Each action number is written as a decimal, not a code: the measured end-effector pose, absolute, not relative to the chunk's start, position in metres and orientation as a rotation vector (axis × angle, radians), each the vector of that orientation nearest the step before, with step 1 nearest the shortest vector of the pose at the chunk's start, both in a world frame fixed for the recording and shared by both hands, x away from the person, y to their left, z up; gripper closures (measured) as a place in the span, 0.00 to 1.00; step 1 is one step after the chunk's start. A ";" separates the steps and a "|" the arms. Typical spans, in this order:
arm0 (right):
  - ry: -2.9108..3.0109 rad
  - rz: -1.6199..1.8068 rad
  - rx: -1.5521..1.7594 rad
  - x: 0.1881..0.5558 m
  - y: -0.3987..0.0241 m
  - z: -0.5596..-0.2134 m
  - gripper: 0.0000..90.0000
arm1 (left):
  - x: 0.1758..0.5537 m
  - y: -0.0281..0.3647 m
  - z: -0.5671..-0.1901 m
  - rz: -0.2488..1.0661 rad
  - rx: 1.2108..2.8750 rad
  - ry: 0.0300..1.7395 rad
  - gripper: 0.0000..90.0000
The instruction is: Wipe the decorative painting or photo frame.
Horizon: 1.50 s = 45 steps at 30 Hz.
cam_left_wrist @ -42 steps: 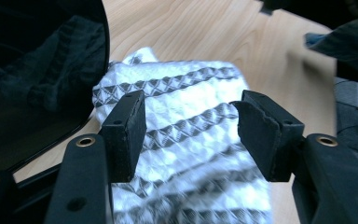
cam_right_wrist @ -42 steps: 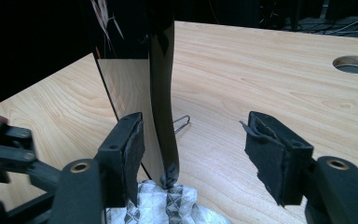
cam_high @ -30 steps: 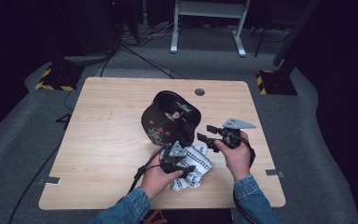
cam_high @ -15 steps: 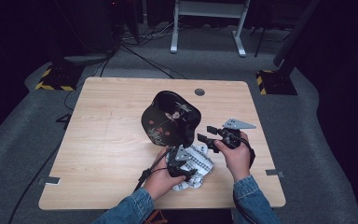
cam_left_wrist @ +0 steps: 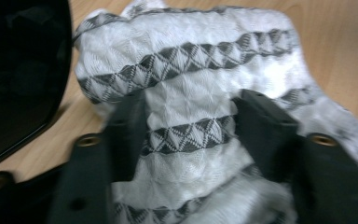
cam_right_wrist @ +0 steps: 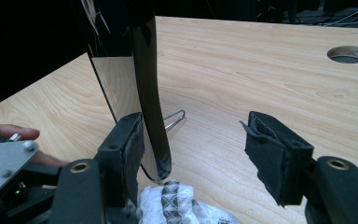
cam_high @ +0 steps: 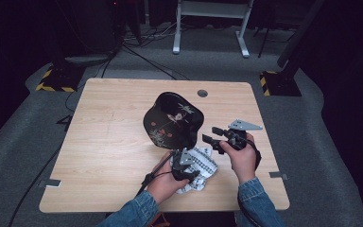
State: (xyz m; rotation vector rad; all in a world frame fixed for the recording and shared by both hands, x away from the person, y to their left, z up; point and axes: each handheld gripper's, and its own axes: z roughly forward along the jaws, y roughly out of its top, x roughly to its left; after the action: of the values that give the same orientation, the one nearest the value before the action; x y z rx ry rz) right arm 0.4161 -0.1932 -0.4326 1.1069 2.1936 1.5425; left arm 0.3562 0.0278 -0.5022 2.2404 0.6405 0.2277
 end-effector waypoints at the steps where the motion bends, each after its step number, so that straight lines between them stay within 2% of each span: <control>1: 2.189 1.550 1.113 0.416 -0.194 -0.432 0.42 | 0.356 0.028 -0.502 0.222 2.242 0.632 0.68; 6: 2.192 1.559 1.113 0.415 -0.194 -0.430 0.43 | 0.355 0.029 -0.502 0.185 2.241 0.613 0.85; 13: 2.190 1.573 1.093 0.415 -0.196 -0.427 0.44 | 0.353 0.029 -0.502 0.201 2.230 0.625 0.91; 17: 2.176 1.585 1.137 0.417 -0.198 -0.426 0.45 | 0.350 0.039 -0.496 0.183 2.163 0.623 0.92; 20: 2.207 1.616 1.258 0.417 -0.203 -0.426 0.49 | 0.344 0.050 -0.482 0.185 2.140 0.604 0.92; 29: 2.222 1.595 1.150 0.420 -0.199 -0.425 0.36 | 0.335 0.096 -0.444 0.220 2.049 0.632 0.92; 30: 2.220 1.619 1.106 0.421 -0.195 -0.425 0.31 | 0.333 0.104 -0.440 0.236 2.040 0.641 0.92; 35: 2.218 1.625 1.090 0.422 -0.187 -0.423 0.31 | 0.330 0.133 -0.426 0.308 2.010 0.680 0.92; 45: 2.263 1.649 0.966 0.432 -0.171 -0.414 0.42 | 0.322 0.172 -0.419 0.379 1.982 0.782 0.91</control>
State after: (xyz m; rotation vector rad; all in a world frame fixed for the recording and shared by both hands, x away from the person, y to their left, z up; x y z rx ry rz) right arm 0.4319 -0.1711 -0.4139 0.9658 2.2629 1.6489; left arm 0.3221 0.1723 -0.4190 1.9822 0.7824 0.3793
